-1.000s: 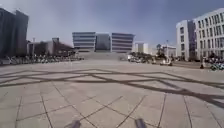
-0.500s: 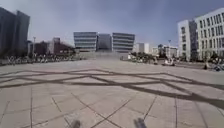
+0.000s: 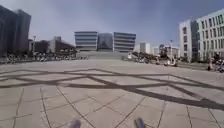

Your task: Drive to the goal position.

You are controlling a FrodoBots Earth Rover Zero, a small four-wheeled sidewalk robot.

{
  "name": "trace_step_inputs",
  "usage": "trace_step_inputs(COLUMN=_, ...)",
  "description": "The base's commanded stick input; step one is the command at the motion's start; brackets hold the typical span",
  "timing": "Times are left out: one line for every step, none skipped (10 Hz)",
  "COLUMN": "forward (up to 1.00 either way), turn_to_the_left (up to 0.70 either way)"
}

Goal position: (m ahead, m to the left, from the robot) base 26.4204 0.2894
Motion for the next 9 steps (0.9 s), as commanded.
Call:
trace_step_inputs(forward=1.00, turn_to_the_left=0.01)
trace_step_inputs(forward=1.00, turn_to_the_left=0.05)
trace_step_inputs(forward=1.00, turn_to_the_left=0.16)
trace_step_inputs(forward=1.00, turn_to_the_left=0.38)
trace_step_inputs(forward=1.00, turn_to_the_left=0.05)
trace_step_inputs(forward=1.00, turn_to_the_left=0.00)
trace_step_inputs(forward=1.00, turn_to_the_left=0.00)
trace_step_inputs(forward=1.00, turn_to_the_left=0.00)
trace_step_inputs(forward=1.00, turn_to_the_left=0.00)
